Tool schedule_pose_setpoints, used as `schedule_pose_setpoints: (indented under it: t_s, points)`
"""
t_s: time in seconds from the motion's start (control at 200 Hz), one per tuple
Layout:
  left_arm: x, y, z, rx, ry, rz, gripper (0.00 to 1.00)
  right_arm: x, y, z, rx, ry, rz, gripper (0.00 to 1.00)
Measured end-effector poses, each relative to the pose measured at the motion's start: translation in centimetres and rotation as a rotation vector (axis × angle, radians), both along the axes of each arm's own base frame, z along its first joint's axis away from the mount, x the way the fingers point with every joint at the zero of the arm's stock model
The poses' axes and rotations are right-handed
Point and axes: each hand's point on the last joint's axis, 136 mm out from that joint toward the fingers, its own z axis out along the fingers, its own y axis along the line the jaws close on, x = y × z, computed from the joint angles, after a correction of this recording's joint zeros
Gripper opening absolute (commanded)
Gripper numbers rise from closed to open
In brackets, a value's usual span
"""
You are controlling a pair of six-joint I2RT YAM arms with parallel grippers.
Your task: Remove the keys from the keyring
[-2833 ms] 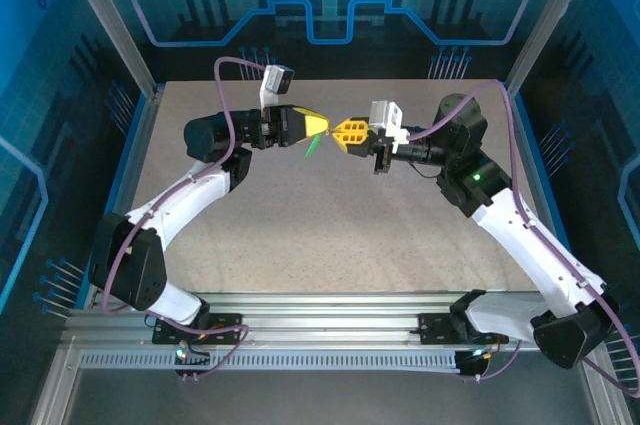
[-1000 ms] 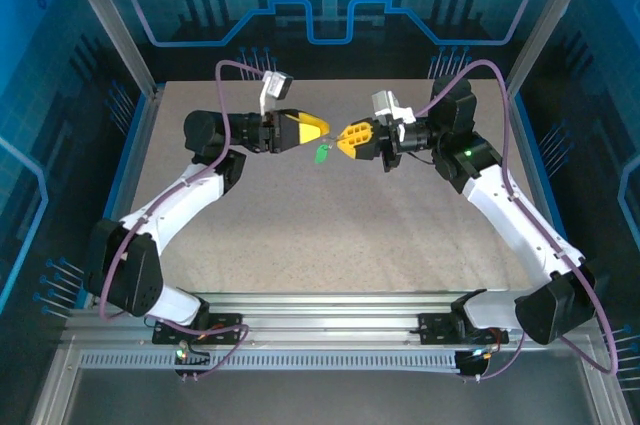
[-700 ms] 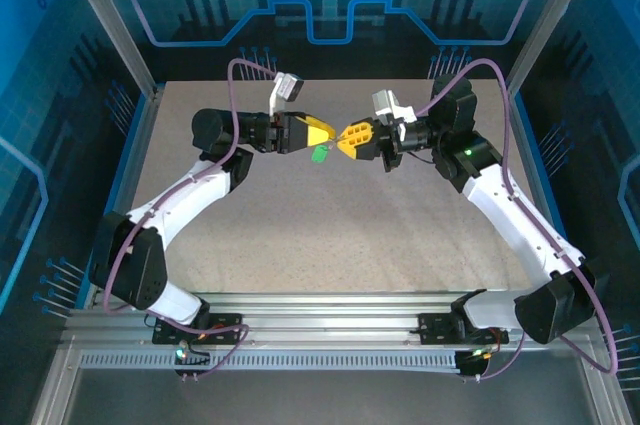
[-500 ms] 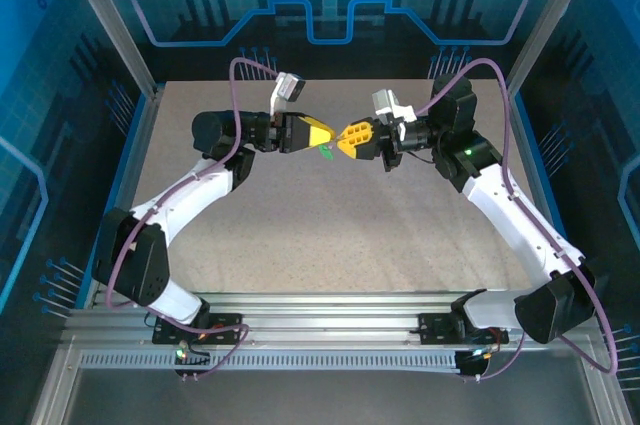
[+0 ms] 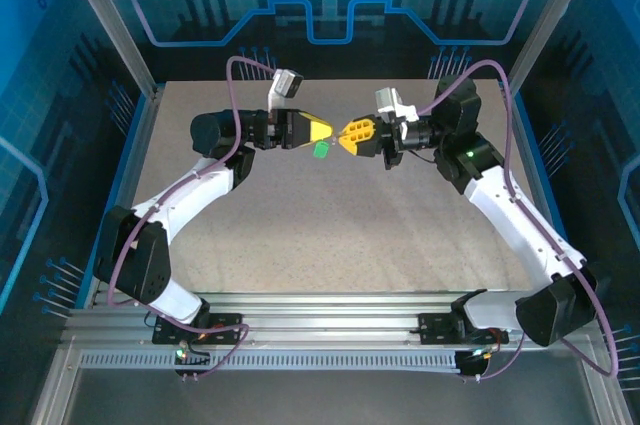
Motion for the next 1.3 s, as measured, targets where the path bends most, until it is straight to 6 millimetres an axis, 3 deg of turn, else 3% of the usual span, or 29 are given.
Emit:
schedule_pose_setpoints:
  t_s: [0.285, 0.345, 0.395, 0.515, 0.795, 1.301]
  points:
    - [1.7, 1.3, -1.1, -0.036, 0.049, 0.133, 0.00, 1.2, 0.1, -1.3, 0.012, -0.039, -0.125, 0.00]
    - [1.6, 1.4, -0.9, -0.039, 0.043, 0.151, 0.09, 1.2, 0.1, -1.1, 0.015, -0.048, -0.137, 0.00]
    - [1.5, 1.6, -0.8, -0.041, 0.030, 0.164, 0.22, 1.2, 0.1, -1.0, 0.018, -0.055, -0.142, 0.00]
    - [1.9, 2.8, 0.0, -0.064, 0.004, 0.231, 0.34, 1.1, 0.0, -1.0, 0.013, -0.051, -0.141, 0.00]
    - [2.4, 3.9, 0.4, -0.057, -0.036, 0.305, 0.50, 0.9, 0.0, -1.2, -0.003, -0.040, -0.135, 0.00]
    - [1.3, 1.6, -1.4, 0.046, -0.064, 0.285, 0.56, 0.9, 0.0, -1.1, -0.005, -0.036, -0.137, 0.00]
